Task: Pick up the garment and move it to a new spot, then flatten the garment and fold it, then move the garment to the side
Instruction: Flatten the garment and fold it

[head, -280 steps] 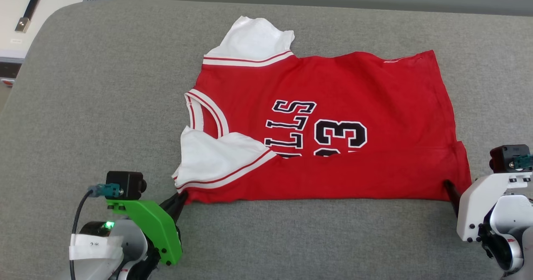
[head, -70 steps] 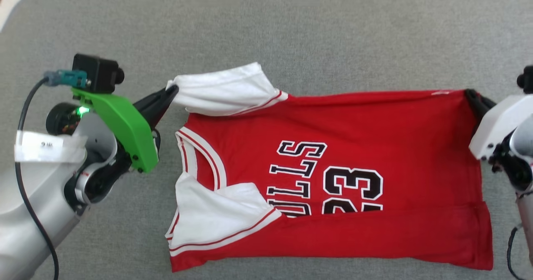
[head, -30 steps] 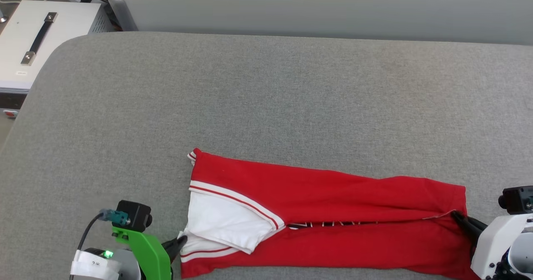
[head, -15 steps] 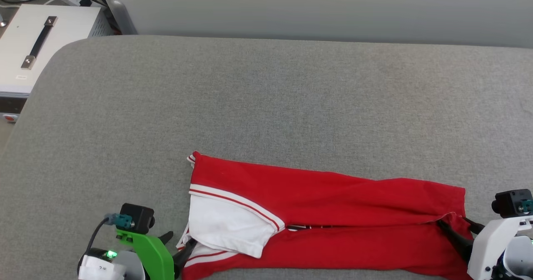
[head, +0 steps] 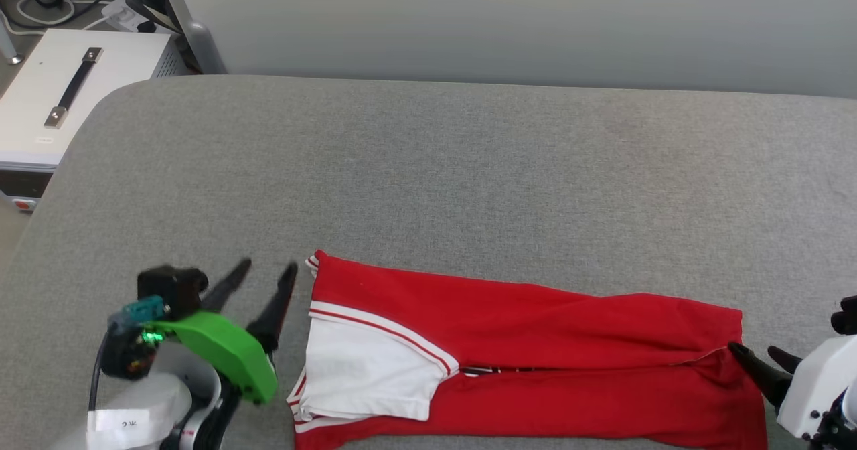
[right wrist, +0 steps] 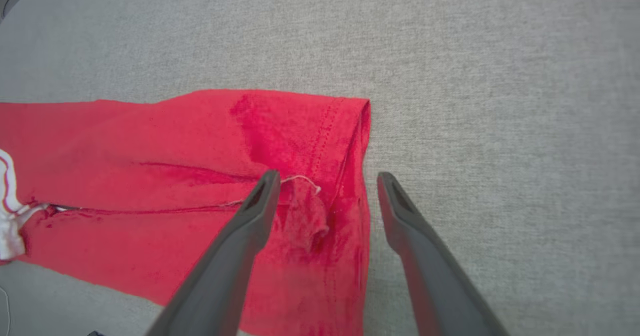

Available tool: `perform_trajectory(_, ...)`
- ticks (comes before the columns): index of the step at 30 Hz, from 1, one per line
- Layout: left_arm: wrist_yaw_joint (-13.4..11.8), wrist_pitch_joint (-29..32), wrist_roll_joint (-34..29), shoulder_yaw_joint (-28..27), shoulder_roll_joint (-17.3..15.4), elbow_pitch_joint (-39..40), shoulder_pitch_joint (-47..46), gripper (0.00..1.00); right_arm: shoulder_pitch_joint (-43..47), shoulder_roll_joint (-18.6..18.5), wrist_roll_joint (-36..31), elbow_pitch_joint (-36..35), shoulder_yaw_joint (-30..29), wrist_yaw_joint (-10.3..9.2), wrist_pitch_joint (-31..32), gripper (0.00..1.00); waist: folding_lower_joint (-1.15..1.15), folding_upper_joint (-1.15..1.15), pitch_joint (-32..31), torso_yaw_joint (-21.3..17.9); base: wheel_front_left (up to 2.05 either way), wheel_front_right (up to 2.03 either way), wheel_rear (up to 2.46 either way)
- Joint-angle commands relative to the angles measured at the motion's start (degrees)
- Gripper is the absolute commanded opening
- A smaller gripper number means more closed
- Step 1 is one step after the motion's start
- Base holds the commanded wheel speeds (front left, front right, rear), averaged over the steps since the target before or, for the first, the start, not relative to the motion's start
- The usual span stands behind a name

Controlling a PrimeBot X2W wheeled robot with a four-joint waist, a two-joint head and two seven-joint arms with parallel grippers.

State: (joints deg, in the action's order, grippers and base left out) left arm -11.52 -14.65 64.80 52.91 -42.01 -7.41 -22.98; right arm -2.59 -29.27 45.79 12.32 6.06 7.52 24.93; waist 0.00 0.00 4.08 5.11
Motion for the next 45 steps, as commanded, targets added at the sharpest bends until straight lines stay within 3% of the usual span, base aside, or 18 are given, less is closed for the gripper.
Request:
perform_trajectory(1, -0.72, -0.29, -3.37, -2.73, 1.02, 0.95, 1.52, 1.0, 0.66, 1.23, -1.44, -0.35, -1.63, -0.03, 1.47, 1.0, 0.0, 0.0, 0.27, 0.25, 0.0, 0.0, 0.0)
perform_trajectory(7, 0.08, -0.33, -18.74, -18.37, 7.14, 4.72, 7.69, 1.0, 1.52, 7.71, -9.62, -1.05, -10.54, -0.03, 9.52, 1.0, 0.0, 0.0, 1.74, 1.25, 0.0, 0.0, 0.0)
perform_trajectory(12, 3.74, -0.34, -29.69, -30.12, 13.49, 6.74, 12.86, 1.0, 1.12, 13.38, -15.84, -2.74, -16.63, -0.03, 13.44, 1.0, 0.0, 0.0, 3.07, 2.0, 0.0, 0.0, 0.0)
perform_trajectory(17, 9.51, -0.34, -35.98, -38.44, 19.1, 5.1, 16.99, 1.0, 1.2, 16.7, -21.02, -3.51, -19.72, -0.03, 16.39, 1.0, 0.0, 0.0, 4.14, 2.53, 0.0, 0.0, 0.0)
perform_trajectory(21, 13.78, -0.34, -39.6, -42.97, 22.77, 3.46, 18.21, 1.0, 1.77, 18.22, -23.11, -3.03, -20.91, -0.03, 17.65, 1.0, 0.0, 0.0, 4.94, 2.94, 0.0, 0.0, 0.0)
perform_trajectory(25, 16.49, -0.34, -42.53, -46.33, 25.7, 2.27, 18.42, 1.0, 2.38, 19.91, -22.78, -2.43, -20.38, -0.03, 18.57, 1.0, 0.0, 0.0, 5.35, 3.27, 0.0, 0.0, 0.0)
perform_trajectory(37, 18.93, -0.34, -46.18, -50.23, 28.84, 0.5, 18.03, 1.0, 2.51, 21.72, -18.59, -2.31, -16.54, -0.03, 18.43, 1.0, 0.0, 0.0, 5.06, 3.03, 0.0, 0.0, 0.0)
perform_trajectory(39, 18.96, -0.35, -46.18, -50.2, 28.84, 0.44, 18.01, 1.0, 2.4, 21.46, -18.57, -1.8, -16.39, -0.03, 17.83, 0.27, 0.0, 0.0, 5.11, 2.91, 0.0, 0.0, 0.0)
perform_trajectory(40, 18.97, -0.35, -46.08, -50.05, 28.75, 0.44, 17.99, 1.0, 2.32, 21.35, -18.67, -1.56, -16.33, -0.03, 17.38, 0.0, 0.0, 0.0, 5.14, 2.86, 0.0, 0.0, 0.0)
perform_trajectory(45, 18.99, -0.35, -45.38, -49.66, 28.09, 0.23, 17.88, 1.0, 1.67, 21.08, -18.87, -0.03, -16.13, -0.03, 13.17, 0.0, 0.0, 0.0, 5.22, 2.58, 0.0, 0.0, 0.0)
